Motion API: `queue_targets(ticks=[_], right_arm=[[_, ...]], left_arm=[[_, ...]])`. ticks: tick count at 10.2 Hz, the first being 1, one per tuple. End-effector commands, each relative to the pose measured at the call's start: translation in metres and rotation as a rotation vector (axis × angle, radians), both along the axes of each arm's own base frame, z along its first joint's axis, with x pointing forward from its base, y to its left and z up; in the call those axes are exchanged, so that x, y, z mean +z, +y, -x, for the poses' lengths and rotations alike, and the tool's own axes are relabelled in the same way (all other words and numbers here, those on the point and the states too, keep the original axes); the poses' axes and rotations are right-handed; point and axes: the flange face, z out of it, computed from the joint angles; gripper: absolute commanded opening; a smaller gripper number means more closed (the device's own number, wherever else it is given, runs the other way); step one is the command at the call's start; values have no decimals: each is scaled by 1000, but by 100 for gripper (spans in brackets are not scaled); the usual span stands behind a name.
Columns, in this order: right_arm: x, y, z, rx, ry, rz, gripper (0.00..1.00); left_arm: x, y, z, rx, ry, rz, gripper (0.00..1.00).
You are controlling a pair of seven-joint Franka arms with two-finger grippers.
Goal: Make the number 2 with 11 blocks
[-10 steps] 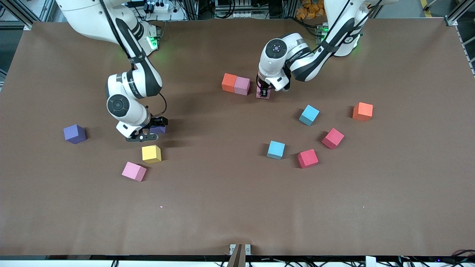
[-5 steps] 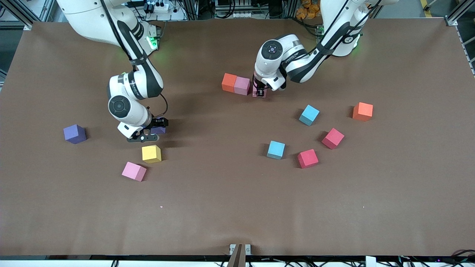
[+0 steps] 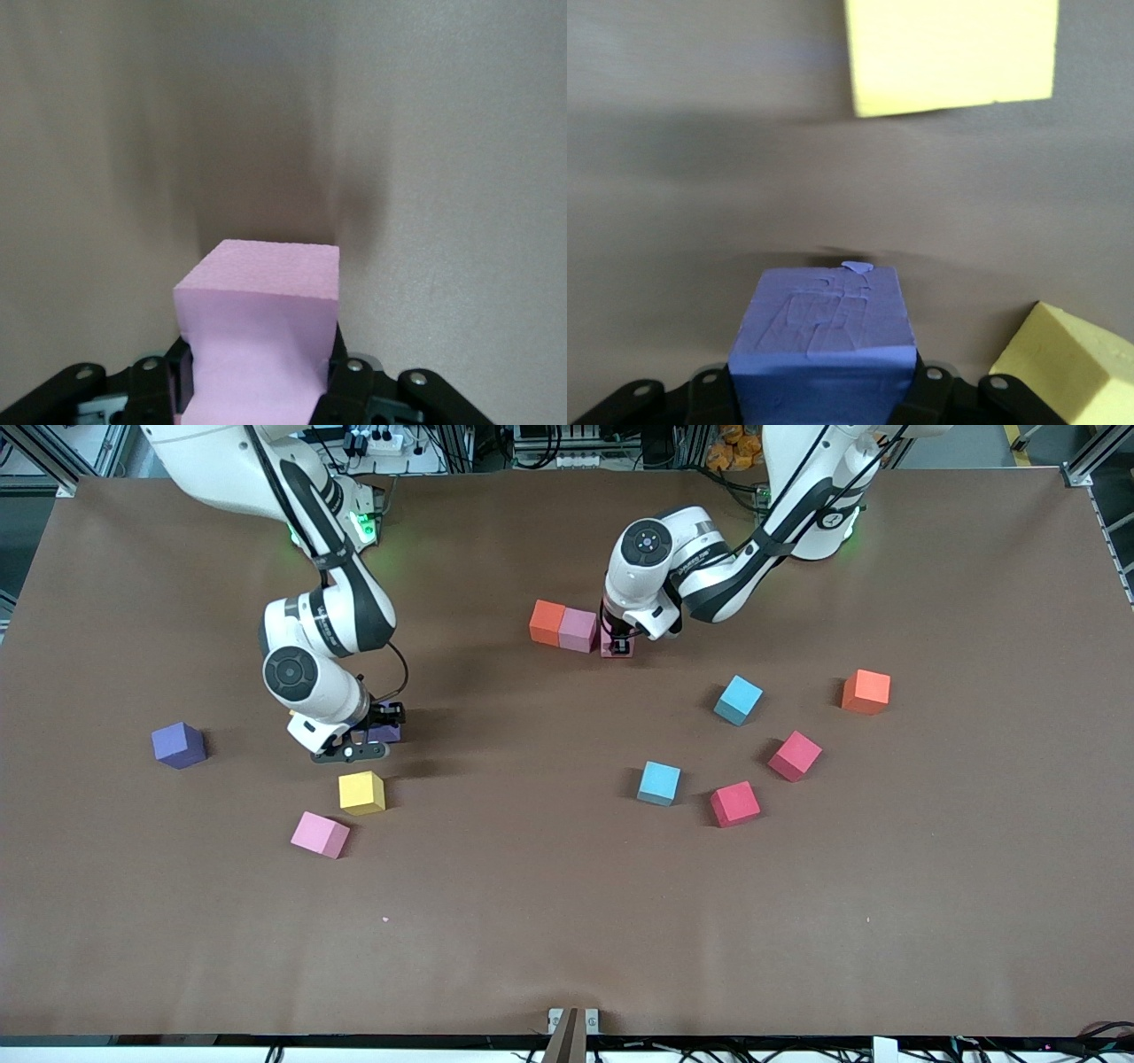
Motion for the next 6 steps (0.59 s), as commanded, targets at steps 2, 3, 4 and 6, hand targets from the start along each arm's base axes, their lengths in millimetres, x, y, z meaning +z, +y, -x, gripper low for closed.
queue_targets(ticks=[2, 3, 4, 6], right_arm=[[33, 29, -5, -22, 8, -54, 30], [38, 42, -4, -34, 5, -73, 31], [38, 51, -1, -59, 7, -72, 31], [42, 71, 4, -94, 1, -64, 31]], left_arm=[[-3, -11, 9, -11, -11, -3, 24], [-4, -11, 9, -23, -18, -4, 24], [-5, -11, 10, -25, -14, -6, 24], [-11, -10, 11, -25, -3, -9, 24]])
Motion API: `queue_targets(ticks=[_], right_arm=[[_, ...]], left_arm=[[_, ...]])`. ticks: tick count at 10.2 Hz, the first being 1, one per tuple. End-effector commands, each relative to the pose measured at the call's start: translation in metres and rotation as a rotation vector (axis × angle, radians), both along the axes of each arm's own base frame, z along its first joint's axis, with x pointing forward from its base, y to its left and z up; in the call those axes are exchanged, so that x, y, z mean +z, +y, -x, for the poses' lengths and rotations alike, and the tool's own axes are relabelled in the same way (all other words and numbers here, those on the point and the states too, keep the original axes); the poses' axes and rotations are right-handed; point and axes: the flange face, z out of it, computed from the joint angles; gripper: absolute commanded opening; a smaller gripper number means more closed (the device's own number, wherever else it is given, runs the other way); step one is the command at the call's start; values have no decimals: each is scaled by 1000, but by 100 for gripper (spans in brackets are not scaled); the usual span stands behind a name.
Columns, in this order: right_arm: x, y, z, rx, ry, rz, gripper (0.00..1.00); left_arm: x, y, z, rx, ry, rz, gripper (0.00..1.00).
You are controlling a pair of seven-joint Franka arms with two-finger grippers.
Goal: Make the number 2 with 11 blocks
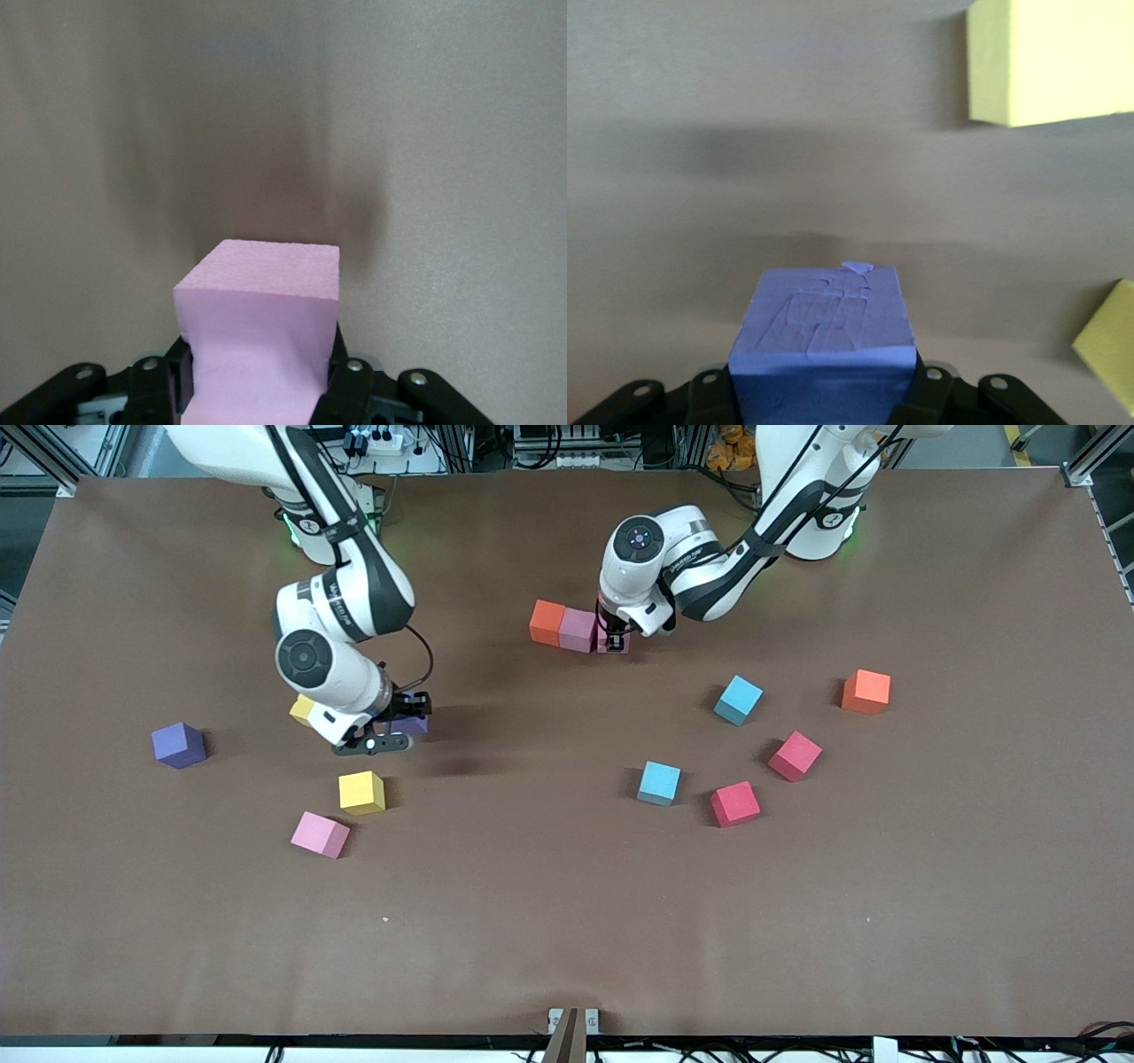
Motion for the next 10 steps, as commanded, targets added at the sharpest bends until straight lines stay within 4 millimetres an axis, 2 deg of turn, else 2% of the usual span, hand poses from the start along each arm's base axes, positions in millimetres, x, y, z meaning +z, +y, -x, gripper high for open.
queue_targets(ticks=[1, 3, 8, 10], right_arm=[[7, 19, 2, -51, 3, -4, 31], [8, 33, 9, -70, 3, 2, 31], [9, 39, 13, -65, 5, 3, 31], [10, 39, 13, -66, 4, 3, 31]], left_arm=[[-6, -5, 0, 11, -1, 0, 24], [-4, -7, -2, 25, -2, 2, 24], [-7, -9, -3, 53, 8, 1, 24], [-7, -14, 3, 51, 12, 0, 24]])
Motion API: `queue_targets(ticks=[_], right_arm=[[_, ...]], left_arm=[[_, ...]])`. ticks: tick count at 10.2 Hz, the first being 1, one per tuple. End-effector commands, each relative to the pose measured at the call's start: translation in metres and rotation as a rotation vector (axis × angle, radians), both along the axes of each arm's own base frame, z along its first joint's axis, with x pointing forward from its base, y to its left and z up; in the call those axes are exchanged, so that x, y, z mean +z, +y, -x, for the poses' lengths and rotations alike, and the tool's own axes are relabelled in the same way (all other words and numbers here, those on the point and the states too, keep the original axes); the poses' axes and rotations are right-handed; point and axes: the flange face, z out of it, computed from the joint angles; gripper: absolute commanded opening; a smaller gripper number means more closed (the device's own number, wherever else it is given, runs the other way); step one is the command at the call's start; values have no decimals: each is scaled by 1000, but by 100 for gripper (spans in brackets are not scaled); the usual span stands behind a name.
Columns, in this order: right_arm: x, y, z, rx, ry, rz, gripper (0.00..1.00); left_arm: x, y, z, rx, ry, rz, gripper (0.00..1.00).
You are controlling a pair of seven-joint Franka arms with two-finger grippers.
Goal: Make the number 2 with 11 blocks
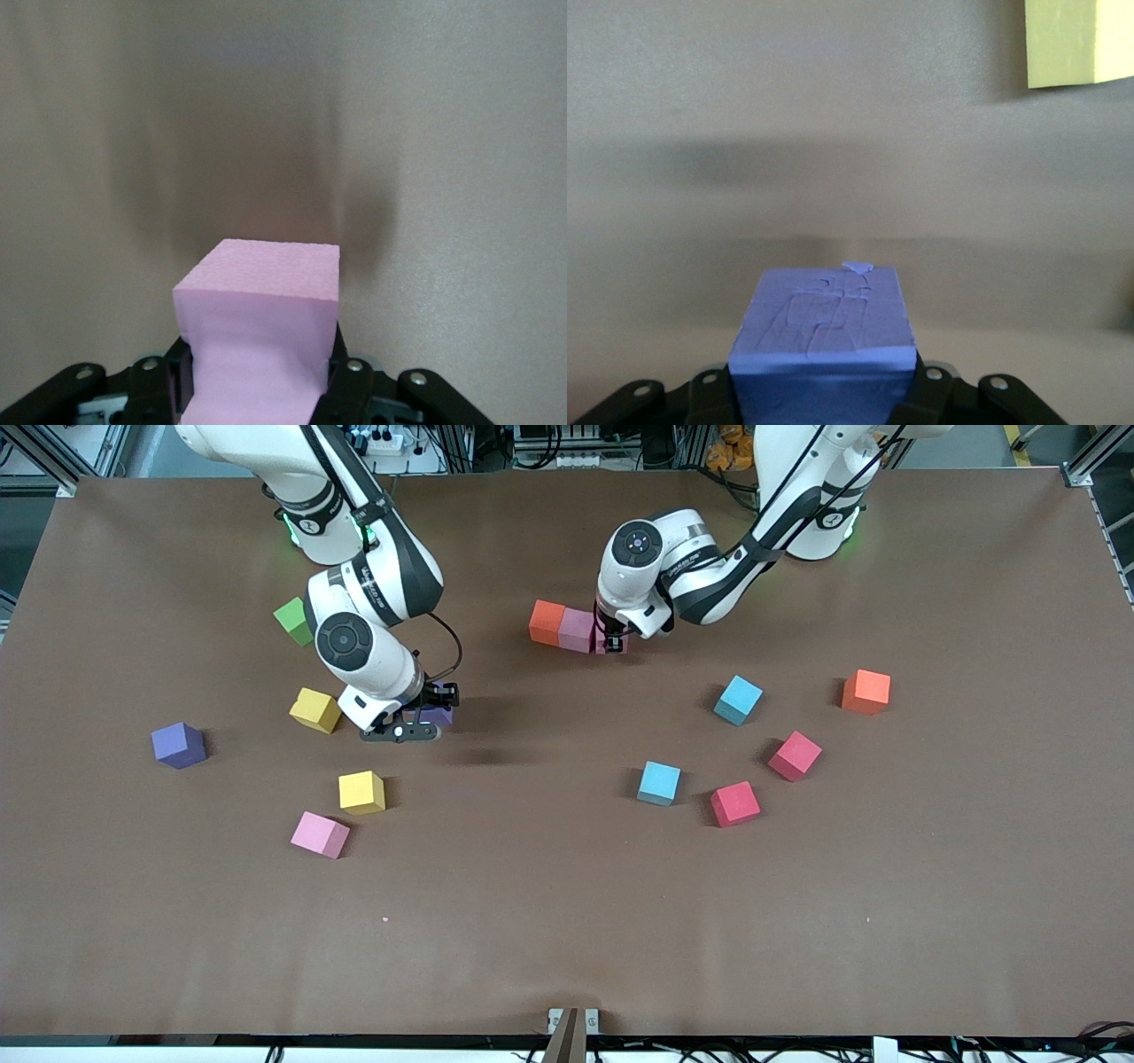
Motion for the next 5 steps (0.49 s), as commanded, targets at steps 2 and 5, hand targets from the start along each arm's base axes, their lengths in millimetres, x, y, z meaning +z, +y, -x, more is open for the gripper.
queue_targets(ticks=[2, 5], right_arm=[[6, 12, 5, -28, 8, -5, 31], [6, 13, 5, -38, 7, -4, 31]], left_arm=[[-7, -12, 5, 40, 8, -3, 24], [-10, -13, 6, 56, 18, -6, 24]])
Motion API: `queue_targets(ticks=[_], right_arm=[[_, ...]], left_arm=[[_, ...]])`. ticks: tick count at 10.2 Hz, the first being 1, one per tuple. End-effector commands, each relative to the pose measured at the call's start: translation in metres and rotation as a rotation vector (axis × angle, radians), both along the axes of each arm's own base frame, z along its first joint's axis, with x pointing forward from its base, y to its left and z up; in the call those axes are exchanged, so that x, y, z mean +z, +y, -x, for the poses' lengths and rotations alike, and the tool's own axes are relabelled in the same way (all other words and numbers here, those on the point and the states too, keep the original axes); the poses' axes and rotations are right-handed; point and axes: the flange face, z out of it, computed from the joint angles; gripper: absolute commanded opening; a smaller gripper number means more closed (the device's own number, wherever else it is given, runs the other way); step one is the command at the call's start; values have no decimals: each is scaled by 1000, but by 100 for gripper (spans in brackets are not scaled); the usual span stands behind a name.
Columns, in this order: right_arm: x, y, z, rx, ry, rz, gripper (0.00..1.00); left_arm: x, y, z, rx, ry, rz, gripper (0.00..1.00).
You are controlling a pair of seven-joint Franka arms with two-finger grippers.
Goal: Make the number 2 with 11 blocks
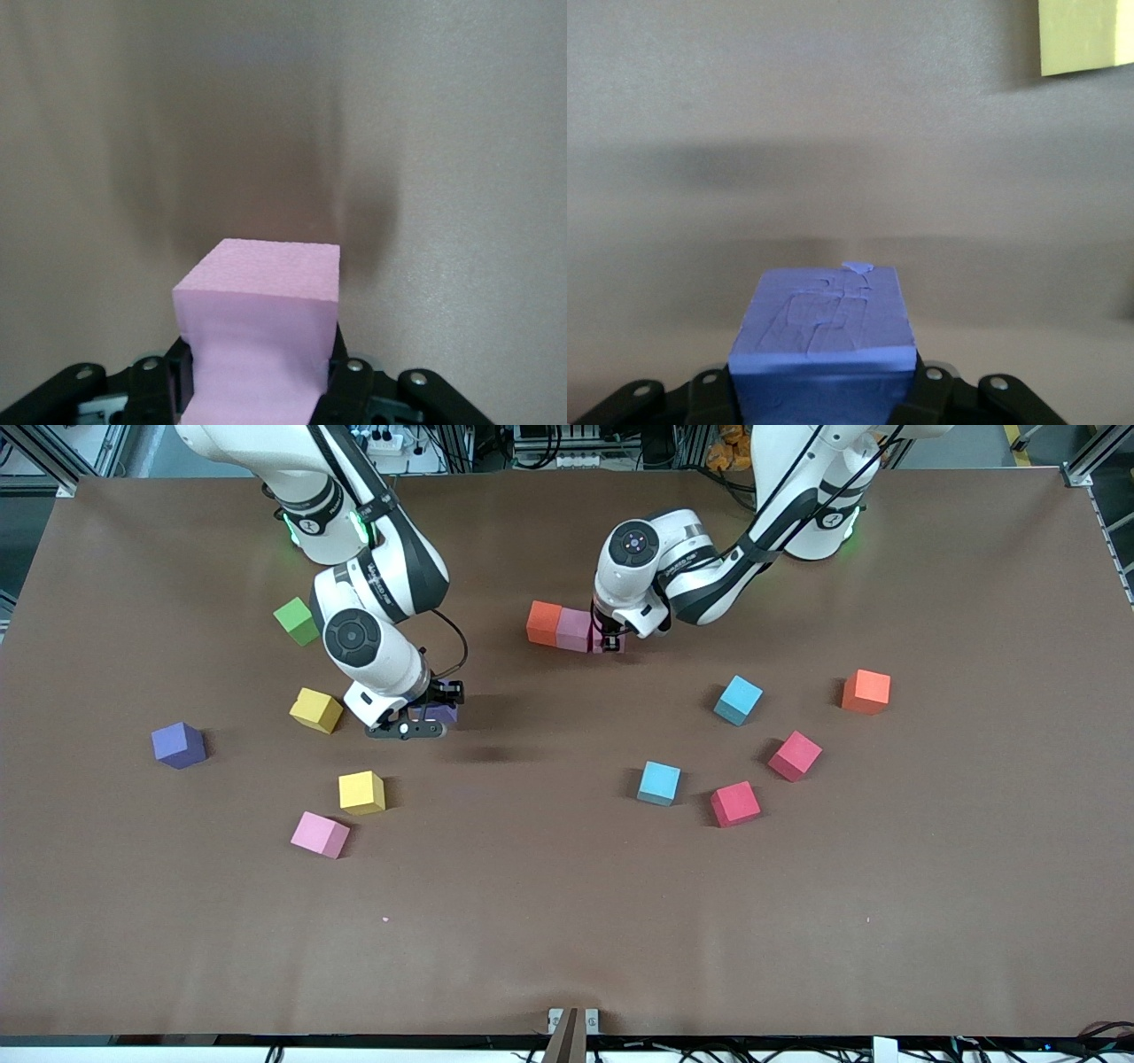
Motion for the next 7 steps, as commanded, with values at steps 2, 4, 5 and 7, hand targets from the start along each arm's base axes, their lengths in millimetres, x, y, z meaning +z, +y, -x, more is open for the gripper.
queue_targets(ticks=[2, 4, 5, 7], right_arm=[[5, 3, 0, -23, 7, -9, 32], [6, 4, -1, -24, 6, -11, 32], [6, 4, -1, -23, 5, -10, 32], [6, 4, -1, -23, 5, -10, 32]], left_arm=[[-9, -11, 4, 64, 16, -7, 24], [-7, -20, 14, 23, 3, -2, 28], [-6, -21, 13, -6, -20, -1, 29], [-6, -22, 13, -46, -44, 0, 79]])
